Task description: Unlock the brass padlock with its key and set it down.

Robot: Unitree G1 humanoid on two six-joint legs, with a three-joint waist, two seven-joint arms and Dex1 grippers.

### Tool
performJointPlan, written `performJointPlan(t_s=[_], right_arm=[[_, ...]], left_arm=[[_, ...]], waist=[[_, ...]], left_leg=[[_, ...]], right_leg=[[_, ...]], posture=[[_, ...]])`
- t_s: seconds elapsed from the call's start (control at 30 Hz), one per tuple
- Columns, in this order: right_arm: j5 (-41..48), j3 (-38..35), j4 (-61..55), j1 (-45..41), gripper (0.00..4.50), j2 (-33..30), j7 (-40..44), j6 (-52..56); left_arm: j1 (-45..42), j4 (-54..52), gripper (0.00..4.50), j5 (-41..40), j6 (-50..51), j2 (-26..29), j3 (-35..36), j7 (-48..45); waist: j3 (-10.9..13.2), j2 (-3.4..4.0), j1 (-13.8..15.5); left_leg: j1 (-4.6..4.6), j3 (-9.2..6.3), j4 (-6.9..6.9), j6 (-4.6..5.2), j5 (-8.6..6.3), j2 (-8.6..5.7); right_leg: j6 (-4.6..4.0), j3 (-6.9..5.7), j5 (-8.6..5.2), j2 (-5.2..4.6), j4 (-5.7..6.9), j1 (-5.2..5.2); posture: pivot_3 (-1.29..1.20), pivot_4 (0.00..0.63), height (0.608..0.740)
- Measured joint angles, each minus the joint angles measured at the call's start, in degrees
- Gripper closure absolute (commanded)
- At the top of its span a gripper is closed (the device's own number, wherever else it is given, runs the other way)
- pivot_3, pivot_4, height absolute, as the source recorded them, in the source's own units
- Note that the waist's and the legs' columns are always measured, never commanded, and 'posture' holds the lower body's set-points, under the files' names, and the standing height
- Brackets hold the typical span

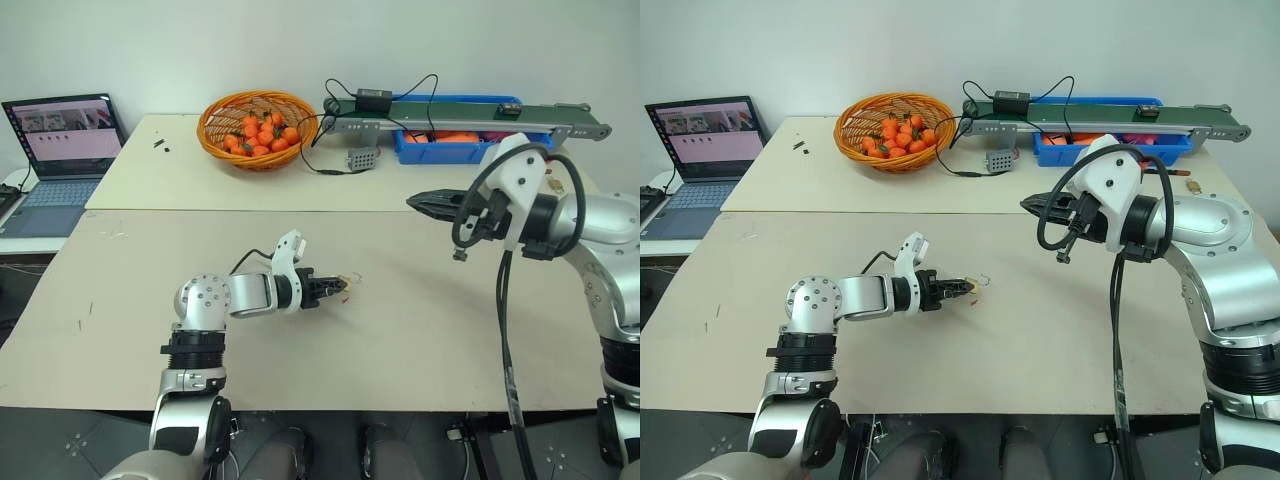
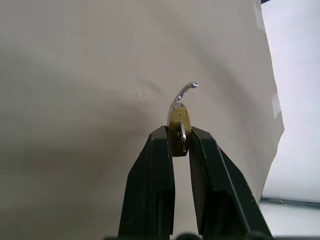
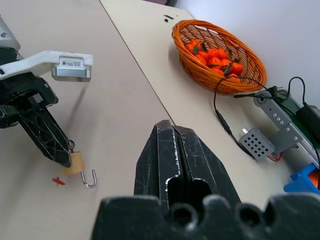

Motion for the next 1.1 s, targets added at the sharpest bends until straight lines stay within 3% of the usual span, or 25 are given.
performJointPlan(t_s=[0.4, 0.43, 0.8, 0.83, 0.97, 1.1], right_arm=[[0.7, 0.0, -0.3, -0.9, 4.44, 0.0, -1.1, 1.2], [1.5, 0.0, -0.4, -1.3, 4.49, 0.2, -1.4, 1.5], [2.2, 0.0, -0.5, -1.5, 4.50, 0.4, -2.0, 2.1], [2.2, 0.0, -0.5, -1.5, 4.50, 0.4, -2.0, 2.1], [2.1, 0.0, -0.4, -1.5, 4.50, 0.4, -1.9, 2.1], [2.1, 0.2, 0.2, -1.5, 4.50, 0.6, -1.8, 1.7]], left_arm=[[2.7, 0.6, 4.47, 1.2, 2.9, -3.9, 4.0, 2.1], [3.0, 0.4, 3.97, 1.6, 3.1, -4.2, 4.2, 2.1], [3.2, -4.7, 0.24, 2.2, 6.2, -1.3, 5.5, -0.3], [3.2, -5.4, 0.04, 2.2, 6.4, -0.2, 5.6, -0.5], [3.2, -7.2, 0.04, 2.9, 8.3, 5.0, 6.8, -1.1], [3.4, -9.6, 0.04, 4.6, 10.1, 13.7, 6.1, -3.8]], waist=[[0.0, -0.01, 0.0], [0.0, -0.02, 0.0], [-0.2, -0.18, -0.5], [-0.2, -0.19, -0.6], [-0.2, -0.18, -1.0], [-0.2, -0.19, -1.3]], left_leg=[[0.02, 0.00, 0.01, -0.02, -0.01, 0.00], [0.02, 0.00, 0.01, -0.04, -0.03, 0.00], [0.27, 0.03, 0.00, -0.43, -0.23, 0.04], [0.35, 0.04, -0.01, -0.45, -0.24, 0.05], [0.43, 0.08, -0.02, -0.50, -0.23, 0.07], [0.37, 0.09, -0.04, -0.52, -0.21, 0.10]], right_leg=[[0.00, -0.01, 0.00, 0.00, 0.01, 0.03], [0.00, -0.02, 0.00, 0.00, 0.01, 0.04], [0.00, -0.06, 0.00, 0.06, 0.05, 0.20], [0.00, -0.07, 0.00, 0.07, 0.06, 0.26], [-0.01, -0.09, 0.01, 0.13, 0.12, 0.27], [-0.03, -0.08, 0.02, 0.23, 0.14, 0.18]], posture=[[0.00, 0.150, 0.740], [0.00, 0.150, 0.740], [0.00, 0.150, 0.740], [0.00, 0.150, 0.740], [0.00, 0.150, 0.740], [0.00, 0.150, 0.740]])
